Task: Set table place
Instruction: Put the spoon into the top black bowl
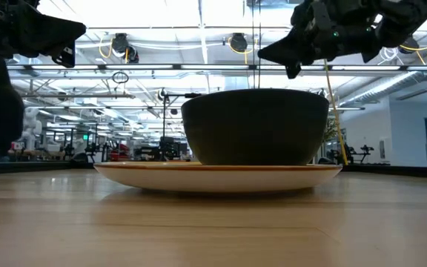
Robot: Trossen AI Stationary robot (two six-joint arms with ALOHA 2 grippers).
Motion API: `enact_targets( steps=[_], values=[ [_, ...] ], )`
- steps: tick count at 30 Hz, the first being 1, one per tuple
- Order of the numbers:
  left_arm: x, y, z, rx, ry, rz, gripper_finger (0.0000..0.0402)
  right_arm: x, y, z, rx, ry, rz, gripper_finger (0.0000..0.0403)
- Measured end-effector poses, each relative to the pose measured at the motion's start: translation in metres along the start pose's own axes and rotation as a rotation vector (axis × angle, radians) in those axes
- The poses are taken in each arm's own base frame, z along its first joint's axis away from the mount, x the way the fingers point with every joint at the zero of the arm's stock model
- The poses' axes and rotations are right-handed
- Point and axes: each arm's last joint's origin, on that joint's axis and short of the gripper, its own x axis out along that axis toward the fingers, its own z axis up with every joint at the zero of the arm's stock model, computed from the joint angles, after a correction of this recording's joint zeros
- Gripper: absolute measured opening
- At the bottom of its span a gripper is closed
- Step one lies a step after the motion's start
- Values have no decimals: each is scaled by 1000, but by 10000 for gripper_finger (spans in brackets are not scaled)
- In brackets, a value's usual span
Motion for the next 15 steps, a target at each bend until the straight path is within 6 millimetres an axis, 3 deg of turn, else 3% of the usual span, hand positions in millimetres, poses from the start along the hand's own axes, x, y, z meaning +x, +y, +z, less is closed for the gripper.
enact_targets(
  steps=[15],
  values=[
    [0, 0, 0, 0, 3, 3, 8, 10, -10, -12, -9, 40, -25, 0]
  ],
)
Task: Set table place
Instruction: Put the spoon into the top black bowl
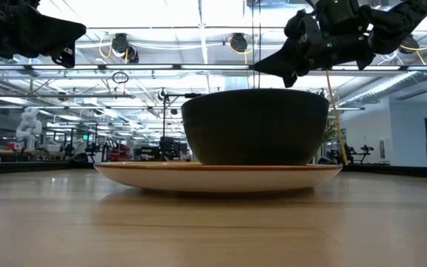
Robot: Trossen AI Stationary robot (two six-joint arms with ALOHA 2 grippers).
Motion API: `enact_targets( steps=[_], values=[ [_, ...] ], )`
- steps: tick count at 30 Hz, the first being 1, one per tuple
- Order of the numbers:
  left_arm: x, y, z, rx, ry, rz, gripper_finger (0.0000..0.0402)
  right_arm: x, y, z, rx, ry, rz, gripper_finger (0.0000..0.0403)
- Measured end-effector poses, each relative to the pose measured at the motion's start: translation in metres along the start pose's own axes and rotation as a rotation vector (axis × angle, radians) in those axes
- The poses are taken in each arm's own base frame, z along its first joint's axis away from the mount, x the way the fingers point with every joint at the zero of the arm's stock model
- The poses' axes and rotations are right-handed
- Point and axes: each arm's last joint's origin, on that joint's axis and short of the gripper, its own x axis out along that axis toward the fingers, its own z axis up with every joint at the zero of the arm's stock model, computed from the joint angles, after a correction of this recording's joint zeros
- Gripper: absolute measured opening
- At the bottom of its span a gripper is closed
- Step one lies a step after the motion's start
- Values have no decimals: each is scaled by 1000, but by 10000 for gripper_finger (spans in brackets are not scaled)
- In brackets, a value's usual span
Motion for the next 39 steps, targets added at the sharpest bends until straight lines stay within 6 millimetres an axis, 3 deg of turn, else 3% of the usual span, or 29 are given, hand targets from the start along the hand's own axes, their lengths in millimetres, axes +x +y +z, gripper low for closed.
enact_targets(
  steps=[6, 17, 24, 29, 39],
  values=[
    [0, 0, 0, 24, 0, 2, 8, 5, -12, 19, -4, -40, -24, 0],
    [0, 0, -1, 28, 6, 3, 8, 32, -51, 62, 16, 137, 45, 0],
    [0, 0, -2, 22, 25, 2, 8, 53, -78, 56, 45, 357, 43, 0],
    [0, 0, -2, 22, 25, 2, 8, 70, -89, 39, 64, 542, 84, 0],
    [0, 0, -2, 21, 23, 2, 8, 88, -92, 17, 73, 608, 113, 0]
  ],
)
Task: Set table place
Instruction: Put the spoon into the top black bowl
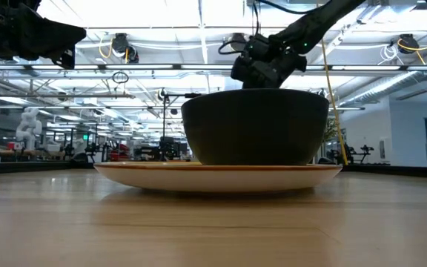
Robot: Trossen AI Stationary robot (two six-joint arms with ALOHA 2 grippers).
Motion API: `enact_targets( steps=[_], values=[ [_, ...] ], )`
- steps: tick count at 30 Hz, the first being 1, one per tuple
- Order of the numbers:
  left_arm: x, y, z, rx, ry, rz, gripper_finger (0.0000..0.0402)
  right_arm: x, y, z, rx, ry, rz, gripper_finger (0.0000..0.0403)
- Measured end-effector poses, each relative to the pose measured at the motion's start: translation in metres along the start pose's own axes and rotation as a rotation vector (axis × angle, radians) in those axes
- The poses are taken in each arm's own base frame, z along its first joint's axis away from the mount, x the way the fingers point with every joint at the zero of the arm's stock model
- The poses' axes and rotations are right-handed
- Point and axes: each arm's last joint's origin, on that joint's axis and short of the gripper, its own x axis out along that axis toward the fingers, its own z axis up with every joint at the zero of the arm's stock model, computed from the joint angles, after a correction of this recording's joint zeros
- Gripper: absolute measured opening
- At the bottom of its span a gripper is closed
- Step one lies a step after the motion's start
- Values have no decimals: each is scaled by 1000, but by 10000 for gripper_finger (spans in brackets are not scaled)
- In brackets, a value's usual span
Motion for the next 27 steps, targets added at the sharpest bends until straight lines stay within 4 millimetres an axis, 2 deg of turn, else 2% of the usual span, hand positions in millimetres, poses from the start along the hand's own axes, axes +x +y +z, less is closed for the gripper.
enact_targets(
  steps=[5, 14, 21, 27],
  values=[
    [0, 0, 0, 4, 0, 0, 8, 1, -1, 10, -2, 52, 13, 0],
    [0, 0, 0, 5, -1, 6, 8, 4, 7, 50, -164, 163, -12, 0],
    [0, 0, 0, 3, 3, 7, 8, 13, 13, 45, -526, 390, -31, 0],
    [0, 0, -1, 8, 9, 6, 8, 13, 9, 47, -769, 433, -64, 0]
  ],
)
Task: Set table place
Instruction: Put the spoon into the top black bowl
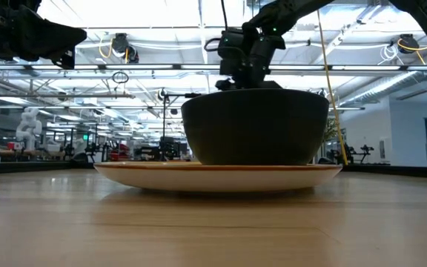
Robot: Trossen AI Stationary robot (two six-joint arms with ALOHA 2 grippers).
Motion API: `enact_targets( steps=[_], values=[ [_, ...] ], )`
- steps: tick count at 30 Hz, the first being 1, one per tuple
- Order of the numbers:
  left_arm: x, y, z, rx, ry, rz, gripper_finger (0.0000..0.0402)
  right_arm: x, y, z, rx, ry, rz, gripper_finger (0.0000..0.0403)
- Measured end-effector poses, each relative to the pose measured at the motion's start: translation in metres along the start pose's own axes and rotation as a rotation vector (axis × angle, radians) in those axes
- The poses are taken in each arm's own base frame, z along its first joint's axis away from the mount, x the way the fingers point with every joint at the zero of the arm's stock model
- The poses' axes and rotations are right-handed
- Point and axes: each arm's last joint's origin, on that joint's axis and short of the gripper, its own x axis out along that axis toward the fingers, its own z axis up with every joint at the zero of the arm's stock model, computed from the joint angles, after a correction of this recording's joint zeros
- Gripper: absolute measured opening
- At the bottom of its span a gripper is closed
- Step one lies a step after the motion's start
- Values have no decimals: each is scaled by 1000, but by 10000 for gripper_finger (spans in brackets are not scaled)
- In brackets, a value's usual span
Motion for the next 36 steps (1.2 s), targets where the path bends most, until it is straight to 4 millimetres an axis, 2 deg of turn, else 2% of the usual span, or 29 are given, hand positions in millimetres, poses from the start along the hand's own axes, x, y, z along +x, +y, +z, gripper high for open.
enact_targets(
  steps=[4, 11, 19, 23, 32, 36],
  values=[
    [0, 0, -1, 1, 5, -1, 8, 0, -5, 4, -118, -30, -60, 0],
    [0, 0, -4, -2, 37, -5, 8, 0, -8, 9, -196, -77, -98, 0],
    [0, -1, -5, -38, 52, -6, 8, 1, -9, 20, -147, -113, -133, 7],
    [0, -1, -5, -47, 52, -5, 8, 2, -4, 25, -132, -118, -116, 40],
    [0, -1, -5, -57, 48, -5, 8, 27, 11, 36, -127, -101, 17, 163],
    [0, -1, -4, -58, 46, -4, 8, 37, 11, 36, -128, -97, 29, 202]
  ],
)
